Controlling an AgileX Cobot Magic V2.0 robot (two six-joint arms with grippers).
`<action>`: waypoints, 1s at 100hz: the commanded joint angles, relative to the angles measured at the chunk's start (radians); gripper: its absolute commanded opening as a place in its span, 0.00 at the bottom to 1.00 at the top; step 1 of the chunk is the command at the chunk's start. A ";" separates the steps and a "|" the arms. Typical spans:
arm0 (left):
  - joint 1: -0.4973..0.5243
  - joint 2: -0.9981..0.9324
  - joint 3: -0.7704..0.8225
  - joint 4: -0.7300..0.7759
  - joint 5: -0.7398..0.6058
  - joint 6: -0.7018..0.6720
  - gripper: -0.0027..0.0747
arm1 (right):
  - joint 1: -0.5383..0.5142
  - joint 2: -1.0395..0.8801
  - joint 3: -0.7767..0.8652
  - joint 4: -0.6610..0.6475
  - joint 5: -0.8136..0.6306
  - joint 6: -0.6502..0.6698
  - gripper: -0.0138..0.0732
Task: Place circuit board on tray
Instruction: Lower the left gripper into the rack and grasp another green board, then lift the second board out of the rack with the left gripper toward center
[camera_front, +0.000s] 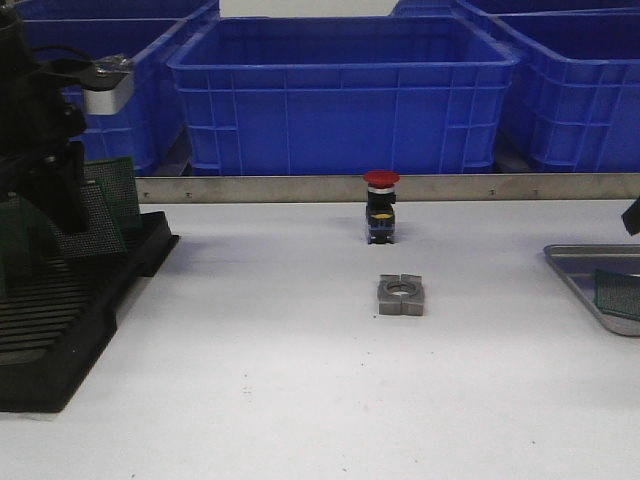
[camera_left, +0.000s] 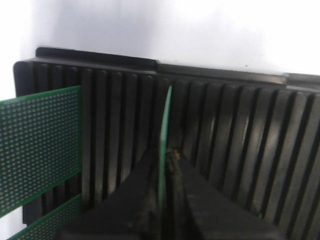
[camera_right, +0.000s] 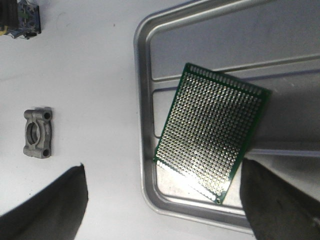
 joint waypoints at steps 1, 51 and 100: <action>0.003 -0.051 -0.055 -0.028 -0.008 -0.020 0.01 | -0.006 -0.050 -0.023 0.037 0.033 -0.004 0.89; -0.036 -0.117 -0.292 -0.262 0.270 -0.108 0.01 | -0.006 -0.050 -0.023 0.037 0.034 -0.009 0.89; -0.375 -0.176 -0.252 -0.282 0.270 -0.358 0.01 | -0.006 -0.050 -0.023 0.083 0.063 -0.077 0.89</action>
